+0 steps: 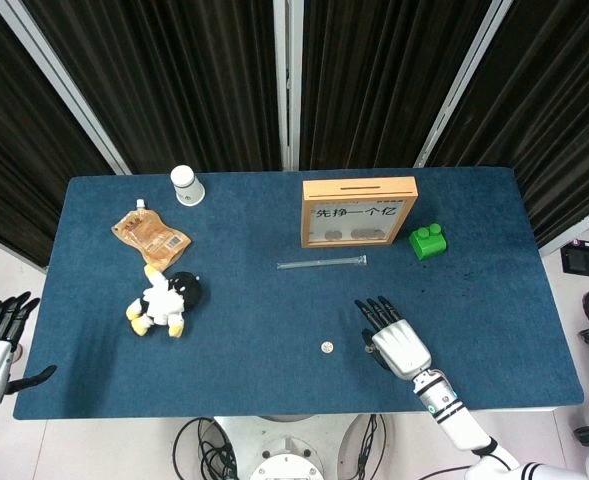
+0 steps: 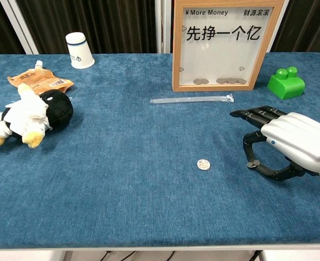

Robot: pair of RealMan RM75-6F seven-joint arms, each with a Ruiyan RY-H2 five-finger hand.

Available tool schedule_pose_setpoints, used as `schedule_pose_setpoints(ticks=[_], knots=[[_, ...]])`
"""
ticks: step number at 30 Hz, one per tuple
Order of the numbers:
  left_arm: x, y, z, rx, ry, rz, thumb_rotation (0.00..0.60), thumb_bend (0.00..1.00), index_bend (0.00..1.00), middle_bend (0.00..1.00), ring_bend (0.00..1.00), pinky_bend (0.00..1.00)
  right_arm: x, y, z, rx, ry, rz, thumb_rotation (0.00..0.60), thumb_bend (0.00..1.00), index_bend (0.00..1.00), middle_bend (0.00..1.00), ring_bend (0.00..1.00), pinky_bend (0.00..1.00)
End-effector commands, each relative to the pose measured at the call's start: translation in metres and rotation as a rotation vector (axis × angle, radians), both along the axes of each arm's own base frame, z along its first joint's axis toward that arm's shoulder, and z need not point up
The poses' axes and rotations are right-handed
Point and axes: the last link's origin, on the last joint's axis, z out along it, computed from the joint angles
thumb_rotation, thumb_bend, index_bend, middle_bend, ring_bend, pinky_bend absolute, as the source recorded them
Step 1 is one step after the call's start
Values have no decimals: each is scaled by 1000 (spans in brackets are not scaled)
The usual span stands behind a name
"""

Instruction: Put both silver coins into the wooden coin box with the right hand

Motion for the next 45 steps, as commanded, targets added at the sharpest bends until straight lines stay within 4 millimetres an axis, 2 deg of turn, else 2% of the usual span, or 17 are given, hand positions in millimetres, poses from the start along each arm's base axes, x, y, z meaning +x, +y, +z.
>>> schedule_pose_setpoints(ticks=[1, 15, 20, 23, 27, 33, 38, 45], knots=[[0, 0, 0, 0, -1, 0, 600, 85, 64, 11, 0, 0, 0, 0, 0, 1, 0, -1, 600, 329, 577, 0, 0, 0], [0, 0, 1, 0, -4, 0, 600, 85, 64, 11, 0, 0, 5, -6, 10, -37, -43, 2, 600, 337, 695, 11, 0, 0], [0, 0, 2, 1, -5, -1, 600, 85, 64, 11, 0, 0, 19, -14, 38, -107, -143, 15, 600, 339, 712, 19, 0, 0], [1, 0, 2, 0, -7, -6, 600, 85, 64, 11, 0, 0, 34, -25, 66, -171, -222, 43, 600, 340, 722, 23, 0, 0], [3, 0, 1, -2, -9, -16, 600, 85, 64, 11, 0, 0, 66, -46, 113, -280, -310, 115, 600, 347, 742, 32, 0, 0], [4, 0, 1, -2, -13, -21, 600, 84, 64, 11, 0, 0, 115, -82, 165, -395, -315, 177, 600, 347, 752, 37, 0, 0], [5, 0, 2, -2, -19, -27, 600, 85, 64, 11, 0, 0, 146, -121, 183, -428, -255, 135, 600, 351, 761, 38, 0, 0], [5, -2, 6, -5, -28, -30, 600, 85, 64, 11, 0, 0, 179, -174, 181, -455, -120, 24, 600, 363, 771, 40, 0, 0]])
